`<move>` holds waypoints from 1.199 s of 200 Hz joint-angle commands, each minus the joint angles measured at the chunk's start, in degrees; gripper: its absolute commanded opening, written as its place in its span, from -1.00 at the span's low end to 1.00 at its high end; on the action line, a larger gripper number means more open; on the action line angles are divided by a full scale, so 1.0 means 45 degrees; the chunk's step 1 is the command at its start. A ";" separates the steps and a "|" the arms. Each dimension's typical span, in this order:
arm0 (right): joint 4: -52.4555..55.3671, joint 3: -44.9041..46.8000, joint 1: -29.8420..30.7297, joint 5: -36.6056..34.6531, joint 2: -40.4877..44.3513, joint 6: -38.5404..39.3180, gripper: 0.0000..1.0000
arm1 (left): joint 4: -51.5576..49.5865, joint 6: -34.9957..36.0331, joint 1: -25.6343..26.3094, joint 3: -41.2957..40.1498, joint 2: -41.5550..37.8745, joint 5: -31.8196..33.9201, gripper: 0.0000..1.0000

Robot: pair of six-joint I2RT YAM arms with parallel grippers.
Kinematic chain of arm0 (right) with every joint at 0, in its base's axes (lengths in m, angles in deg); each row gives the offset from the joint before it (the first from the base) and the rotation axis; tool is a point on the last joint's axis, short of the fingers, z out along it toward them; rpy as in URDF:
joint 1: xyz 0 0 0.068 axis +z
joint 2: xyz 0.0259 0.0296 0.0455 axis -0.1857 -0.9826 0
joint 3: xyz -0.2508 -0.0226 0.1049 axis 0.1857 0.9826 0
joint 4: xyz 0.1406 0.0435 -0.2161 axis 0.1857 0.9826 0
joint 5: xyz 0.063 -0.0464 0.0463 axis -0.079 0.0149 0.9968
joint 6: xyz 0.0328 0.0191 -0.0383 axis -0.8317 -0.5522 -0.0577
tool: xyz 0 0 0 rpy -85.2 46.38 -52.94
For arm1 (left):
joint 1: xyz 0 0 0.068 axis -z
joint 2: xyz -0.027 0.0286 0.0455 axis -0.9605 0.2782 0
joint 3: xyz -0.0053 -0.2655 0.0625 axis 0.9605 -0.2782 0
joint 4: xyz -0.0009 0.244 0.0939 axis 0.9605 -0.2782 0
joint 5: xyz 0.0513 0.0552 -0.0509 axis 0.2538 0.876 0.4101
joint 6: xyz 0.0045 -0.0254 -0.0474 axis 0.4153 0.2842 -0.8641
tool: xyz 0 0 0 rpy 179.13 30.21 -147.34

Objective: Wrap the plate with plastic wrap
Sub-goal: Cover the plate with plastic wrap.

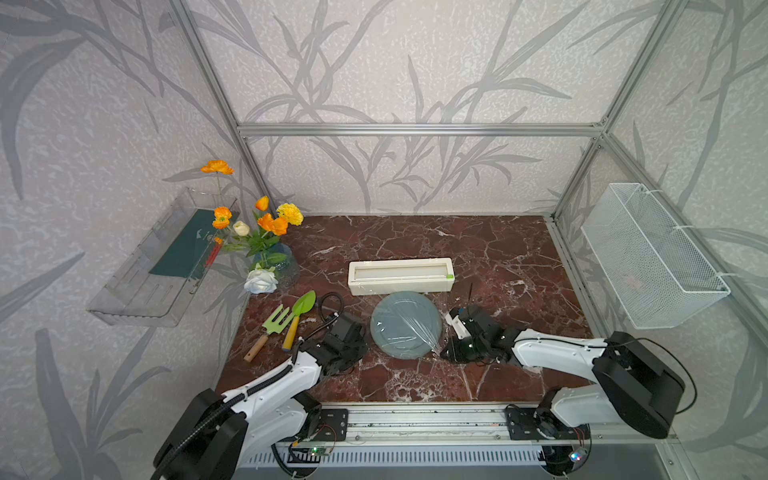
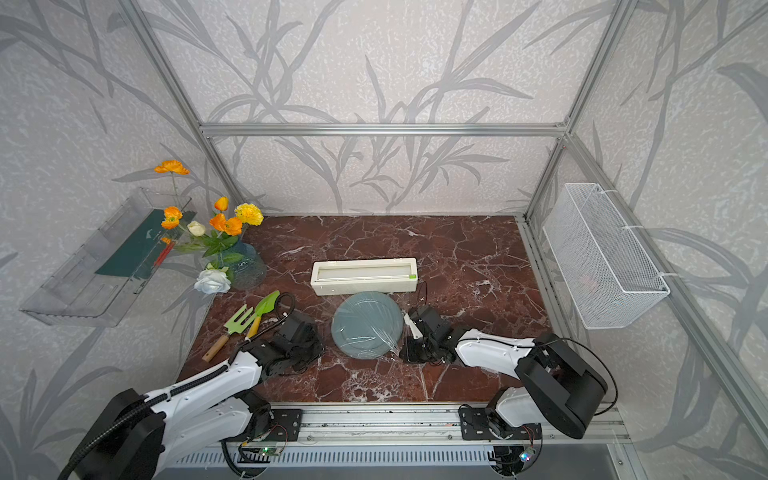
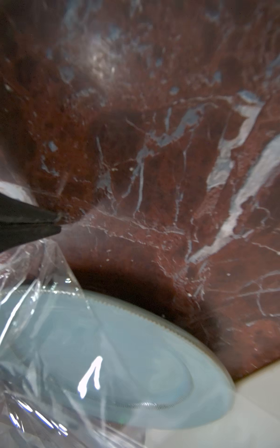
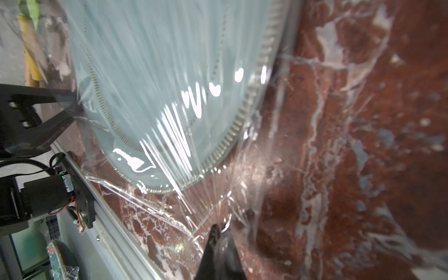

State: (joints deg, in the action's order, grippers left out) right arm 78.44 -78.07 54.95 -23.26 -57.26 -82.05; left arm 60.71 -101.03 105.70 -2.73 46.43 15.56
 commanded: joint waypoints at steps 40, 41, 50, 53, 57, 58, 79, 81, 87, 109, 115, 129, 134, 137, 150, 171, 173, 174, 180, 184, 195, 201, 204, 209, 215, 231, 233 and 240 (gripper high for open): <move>0.0082 0.0009 0.0111 -0.0274 -0.1506 0.0251 -0.95 | -0.1713 0.1116 0.0084 0.0897 0.0188 0.0458 -1.00; 0.0104 0.0006 0.0109 -0.0285 -0.1507 0.0244 -0.95 | -0.1795 0.1159 0.0086 0.0947 0.0170 0.0495 -1.00; 0.0293 -0.0063 0.0109 -0.0367 -0.1446 0.0321 -0.92 | -0.2523 0.1601 0.0088 0.1340 -0.0063 0.0812 -1.00; 0.0352 -0.0074 0.0118 -0.0387 -0.1415 0.0342 -0.91 | -0.2757 0.1742 0.0089 0.1454 -0.0122 0.0913 -1.00; 0.0450 -0.0074 0.0108 -0.0425 -0.1332 0.0368 -0.91 | -0.3016 0.1925 0.0084 0.1626 -0.0222 0.1031 -0.99; 0.0483 -0.0075 0.0108 -0.0438 -0.1303 0.0380 -0.91 | -0.3072 0.1964 0.0086 0.1672 -0.0231 0.1054 -0.98; 0.1178 -0.0095 0.0108 -0.0692 -0.0624 0.0629 -0.75 | -0.3851 0.2465 0.0097 0.2230 -0.0560 0.1029 -0.63; 0.1248 -0.0090 0.0108 -0.0717 -0.0550 0.0642 -0.74 | -0.3866 0.2484 0.0096 0.2257 -0.0568 0.0958 -0.59; 0.1491 -0.0112 0.0108 -0.0790 -0.0320 0.0738 -0.67 | -0.3909 0.2482 0.0098 0.2336 -0.0590 0.0697 -0.47; 0.2188 -0.0033 0.0108 -0.0978 0.0476 0.0920 -0.55 | -0.3246 0.1975 0.0099 0.2105 -0.0604 -0.0635 -0.15; 0.2186 0.0043 0.0108 -0.0949 0.0691 0.0924 -0.51 | -0.2878 0.1719 0.0098 0.1898 -0.0592 -0.1030 -0.11; 0.1982 0.0196 0.0108 -0.0714 0.1020 0.0776 -0.43 | -0.1915 0.0940 0.0104 0.1383 -0.0625 -0.1822 -0.01; 0.1865 0.0230 0.0108 -0.0610 0.1110 0.0724 -0.40 | -0.1663 0.0696 0.0092 0.1236 -0.0646 -0.1997 0.00; 0.1767 0.0261 0.0108 -0.0535 0.1141 0.0698 -0.39 | -0.1536 0.0565 0.0101 0.1139 -0.0649 -0.2080 0.00; 0.1212 0.0392 0.0108 -0.0215 0.1206 0.0437 -0.32 | -0.1359 0.0238 0.0091 0.0928 -0.0693 -0.2015 0.01; 0.0545 0.0452 0.0108 0.0177 0.1061 0.0039 -0.30 | -0.1734 0.0357 0.0099 0.0913 -0.0694 -0.1387 0.03; 0.0494 0.0452 0.0108 0.0204 0.1053 0.0016 -0.29 | -0.1730 0.0375 0.0106 0.0922 -0.0675 -0.1335 0.03; 0.0486 0.0442 0.0108 0.0218 0.1042 0.0009 -0.29 | -0.1726 0.0388 0.0097 0.0920 -0.0662 -0.1310 0.04; 0.0400 0.0428 0.0108 0.0287 0.1019 -0.0070 -0.29 | -0.1642 0.0435 0.0095 0.0946 -0.0584 -0.1218 0.04; 0.0383 0.0404 0.0108 0.0319 0.1030 -0.0093 -0.28 | -0.1551 0.0457 0.0092 0.0938 -0.0503 -0.1205 0.04; 0.0308 0.0376 0.0098 0.0404 0.1102 -0.0136 -0.27 | -0.1292 0.0478 0.0105 0.0980 -0.0198 -0.1179 0.03; 0.0264 0.0373 0.0108 0.0427 0.1156 -0.0156 -0.26 | -0.1128 0.0456 0.0108 0.0993 0.0027 -0.1218 0.03; 0.0231 0.0342 0.0111 0.0444 0.1190 -0.0162 -0.25 | -0.1025 0.0432 0.0130 0.0991 0.0165 -0.1228 0.03; 0.0149 0.0346 0.0108 0.0498 0.1233 -0.0173 -0.22 | -0.0832 0.0394 0.0172 0.0966 0.0335 -0.1247 0.03; -0.0015 0.0359 0.0103 0.0563 0.1245 -0.0239 -0.18 | -0.0541 0.0317 0.0222 0.0919 0.0584 -0.1242 0.03; -0.0471 0.0439 0.0090 0.0772 0.1213 -0.0451 -0.07 | 0.0216 0.0073 0.0423 0.0785 0.1191 -0.1180 0.02; -0.0556 0.0449 0.0089 0.0792 0.1198 -0.0497 -0.06 | 0.0291 0.0045 0.0456 0.0783 0.1271 -0.1166 0.02; -0.0806 0.0486 0.0089 0.0870 0.1106 -0.0587 -0.01 | 0.0460 -0.0006 0.0517 0.0782 0.1499 -0.1100 0.02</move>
State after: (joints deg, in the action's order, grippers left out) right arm 79.16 -76.74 55.06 -21.25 -52.71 -83.02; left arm 58.53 -98.78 106.82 1.69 49.80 8.76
